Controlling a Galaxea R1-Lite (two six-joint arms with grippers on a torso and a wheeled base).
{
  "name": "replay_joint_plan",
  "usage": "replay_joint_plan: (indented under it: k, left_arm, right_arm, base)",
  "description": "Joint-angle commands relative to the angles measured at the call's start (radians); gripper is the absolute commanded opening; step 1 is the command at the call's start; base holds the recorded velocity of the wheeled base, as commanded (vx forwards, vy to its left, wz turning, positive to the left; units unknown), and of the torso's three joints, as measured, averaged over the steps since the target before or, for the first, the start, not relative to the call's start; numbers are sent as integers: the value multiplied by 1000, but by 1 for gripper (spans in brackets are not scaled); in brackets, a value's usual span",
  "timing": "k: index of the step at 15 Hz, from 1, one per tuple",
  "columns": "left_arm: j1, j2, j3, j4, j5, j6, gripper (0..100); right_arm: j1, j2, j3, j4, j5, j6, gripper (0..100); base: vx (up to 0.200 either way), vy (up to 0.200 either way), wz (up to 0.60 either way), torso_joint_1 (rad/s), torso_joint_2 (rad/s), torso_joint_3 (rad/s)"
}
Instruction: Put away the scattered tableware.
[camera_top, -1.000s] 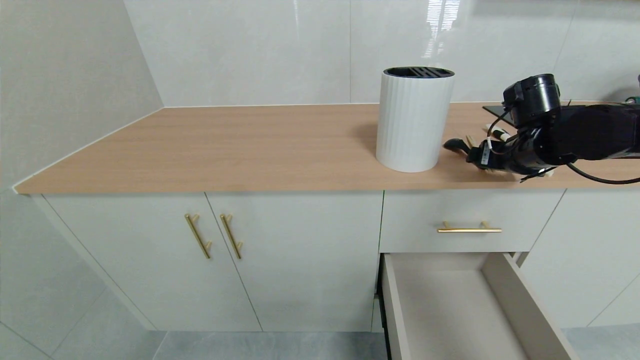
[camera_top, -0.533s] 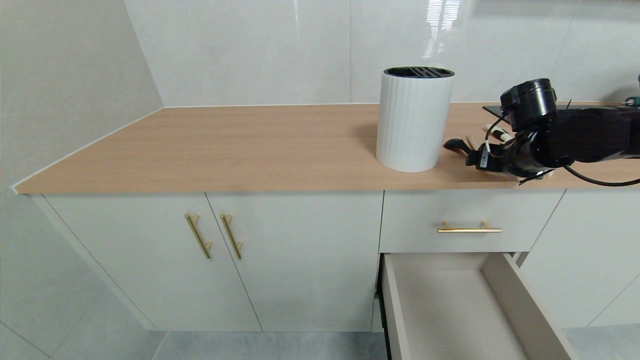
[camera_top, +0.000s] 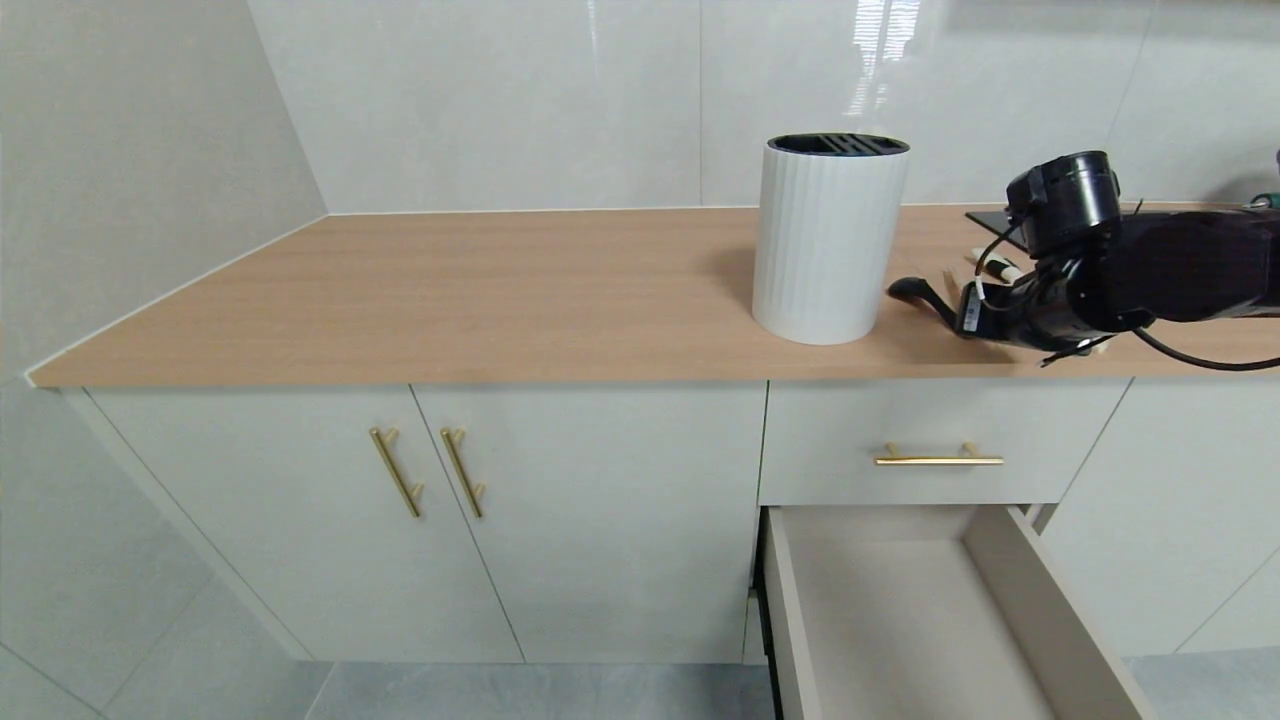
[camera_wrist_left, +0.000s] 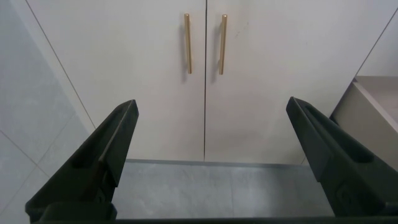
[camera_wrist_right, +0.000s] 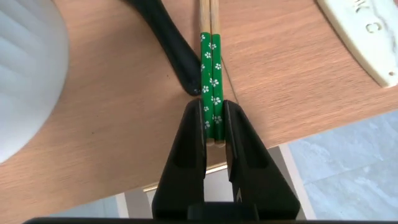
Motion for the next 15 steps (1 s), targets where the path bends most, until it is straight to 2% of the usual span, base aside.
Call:
replay_joint_plan:
  k: [1,3,5,8,11,15]
  left_arm:
    - [0,1,0,0,0,0,100]
    - [0,1,0,0,0,0,100]
    - [0,1,0,0,0,0,100]
    - [0,1,0,0,0,0,100]
    - [0,1,0,0,0,0,100]
    - [0,1,0,0,0,0,100]
  right_arm:
    - [1,-48,8,0,-1,1,0]
    - [1,-118,47,2,4,1,0]
    - [2,-243,154,5,29,0,0]
    - [2,-529,317,65,237,-3,0]
    - [1,-761,478,103,346,-11,0]
    - [1,-864,582,97,354,-11,0]
  base:
    - [0,0,0,0,0,0]
    - [0,0,0,0,0,0]
    - [0,0,0,0,0,0]
    - [0,0,0,0,0,0]
    - [0,0,0,0,0,0]
    - [0,0,0,0,0,0]
